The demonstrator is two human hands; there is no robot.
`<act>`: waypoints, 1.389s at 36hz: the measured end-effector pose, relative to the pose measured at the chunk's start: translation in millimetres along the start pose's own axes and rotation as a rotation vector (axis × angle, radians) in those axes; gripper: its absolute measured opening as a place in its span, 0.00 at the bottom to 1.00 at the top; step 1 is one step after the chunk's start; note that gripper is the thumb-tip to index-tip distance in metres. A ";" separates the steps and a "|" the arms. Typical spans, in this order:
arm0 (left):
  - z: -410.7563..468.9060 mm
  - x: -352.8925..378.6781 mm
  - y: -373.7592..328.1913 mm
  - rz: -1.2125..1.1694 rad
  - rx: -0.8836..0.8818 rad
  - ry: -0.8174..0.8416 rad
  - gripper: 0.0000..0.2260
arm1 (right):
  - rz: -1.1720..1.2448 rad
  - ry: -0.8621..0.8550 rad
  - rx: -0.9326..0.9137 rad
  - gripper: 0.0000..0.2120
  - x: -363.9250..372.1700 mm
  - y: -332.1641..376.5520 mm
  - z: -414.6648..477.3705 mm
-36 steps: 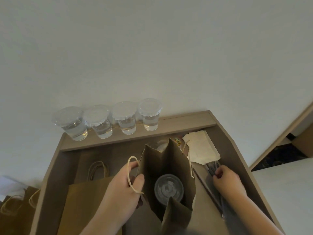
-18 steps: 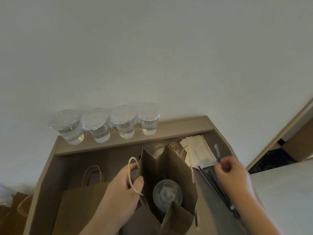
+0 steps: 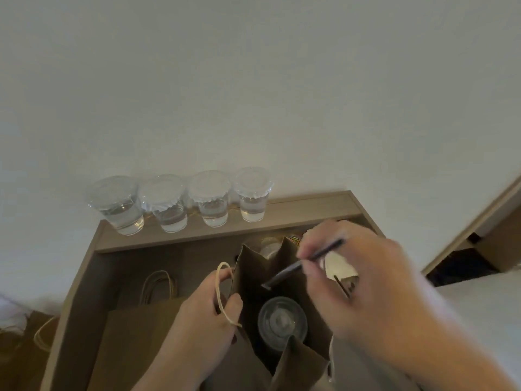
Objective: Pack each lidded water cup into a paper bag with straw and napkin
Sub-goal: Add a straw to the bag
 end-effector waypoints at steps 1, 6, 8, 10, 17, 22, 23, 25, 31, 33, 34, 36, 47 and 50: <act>-0.6 -0.1 -0.4 0.002 -0.002 -0.004 0.17 | -0.071 0.060 0.008 0.08 12.6 -11.2 9.8; -5.0 -0.2 -5.1 0.024 -0.005 -0.025 0.16 | -0.329 0.192 0.108 0.14 49.8 -63.6 30.2; -5.9 -0.9 -6.6 0.040 -0.012 -0.035 0.17 | -0.290 0.165 0.095 0.23 44.5 -72.8 30.4; -5.8 -1.8 -7.1 0.050 -0.021 -0.041 0.17 | -0.111 0.080 0.033 0.25 31.1 -75.6 27.9; -4.4 -3.3 -7.3 0.035 -0.057 -0.089 0.17 | 0.491 -0.462 0.168 0.13 -14.7 -158.2 33.3; -7.8 -2.5 -10.1 0.024 -0.066 -0.131 0.15 | 0.276 -0.236 0.624 0.11 44.5 -284.8 40.2; -8.7 -1.9 -10.2 0.035 -0.062 -0.138 0.15 | 0.250 -0.182 0.645 0.10 58.6 -302.5 39.6; -10.3 -0.7 -9.9 0.052 -0.062 -0.149 0.14 | 0.156 -0.059 0.635 0.12 84.7 -327.8 40.2; -13.4 0.3 -8.9 0.048 -0.088 -0.195 0.12 | -0.226 0.222 0.532 0.40 128.3 -368.5 51.9; -15.8 -0.9 -7.8 0.028 -0.100 -0.224 0.14 | -0.252 0.219 0.535 0.40 130.2 -379.0 57.9; -17.0 -0.8 -6.9 0.023 -0.105 -0.234 0.14 | -0.251 0.201 0.539 0.39 129.6 -382.9 61.7; -18.5 0.0 -5.0 0.015 -0.111 -0.246 0.15 | -0.233 0.170 0.547 0.37 126.9 -386.9 69.6; -22.5 2.7 1.2 0.047 -0.138 -0.269 0.16 | -0.056 0.070 0.668 0.28 119.5 -410.2 74.6; -22.2 3.4 3.9 0.028 -0.135 -0.267 0.17 | 0.055 -0.056 0.738 0.24 112.6 -413.5 73.2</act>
Point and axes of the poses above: each hand's wrist, its own z-axis towards the middle knuckle, its own x-axis out of the palm, y = z × x, the point moved 7 cm from there along z, towards the middle knuckle, and after that the axes turned 11 degrees about z, right-handed, at the moved point
